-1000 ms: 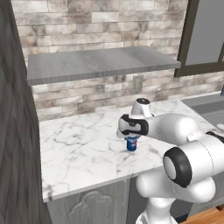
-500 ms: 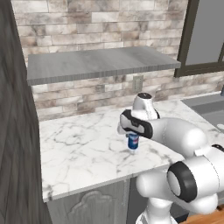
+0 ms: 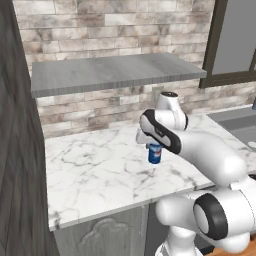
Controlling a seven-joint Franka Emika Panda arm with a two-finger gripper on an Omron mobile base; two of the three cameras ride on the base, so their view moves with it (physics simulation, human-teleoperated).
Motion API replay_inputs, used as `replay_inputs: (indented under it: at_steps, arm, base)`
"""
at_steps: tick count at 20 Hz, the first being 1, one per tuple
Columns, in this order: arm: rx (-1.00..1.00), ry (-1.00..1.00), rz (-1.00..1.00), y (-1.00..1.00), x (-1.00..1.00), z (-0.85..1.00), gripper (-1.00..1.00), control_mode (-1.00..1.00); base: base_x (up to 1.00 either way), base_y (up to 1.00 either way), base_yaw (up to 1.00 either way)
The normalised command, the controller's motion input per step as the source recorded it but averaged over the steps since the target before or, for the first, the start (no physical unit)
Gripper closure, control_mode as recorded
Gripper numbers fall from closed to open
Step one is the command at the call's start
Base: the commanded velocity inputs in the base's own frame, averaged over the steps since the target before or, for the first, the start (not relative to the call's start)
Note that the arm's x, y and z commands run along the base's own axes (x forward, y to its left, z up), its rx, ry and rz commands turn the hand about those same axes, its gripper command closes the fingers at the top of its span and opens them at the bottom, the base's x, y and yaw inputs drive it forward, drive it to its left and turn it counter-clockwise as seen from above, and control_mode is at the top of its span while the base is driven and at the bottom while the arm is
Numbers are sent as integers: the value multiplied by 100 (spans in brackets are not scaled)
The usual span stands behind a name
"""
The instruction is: Four empty soda cans are scattered around the kitchen. Gather all the cans and cluster them next to the stove for recycling.
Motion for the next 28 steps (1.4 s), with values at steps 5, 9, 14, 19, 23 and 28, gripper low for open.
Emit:
replay_inputs:
  at_steps: [5, 9, 14, 19, 23, 28]
  arm:
    - [4, 4, 0, -3, -32, 50, 100, -100]
    - [4, 0, 0, -9, -72, 25, 100, -100]
    - [0, -4, 0, -2, -89, 21, 100, -100]
    - [0, -4, 0, 0, -91, 33, 100, -100]
    - [0, -4, -1, 0, -92, 34, 100, -100]
    - [0, -1, -2, 0, -87, 33, 100, -100]
  base:
    - [0, 0, 0]
    - [0, 0, 0]
    - [0, 0, 0]
    - [0, 0, 0]
    - [0, 0, 0]
    - [0, 0, 0]
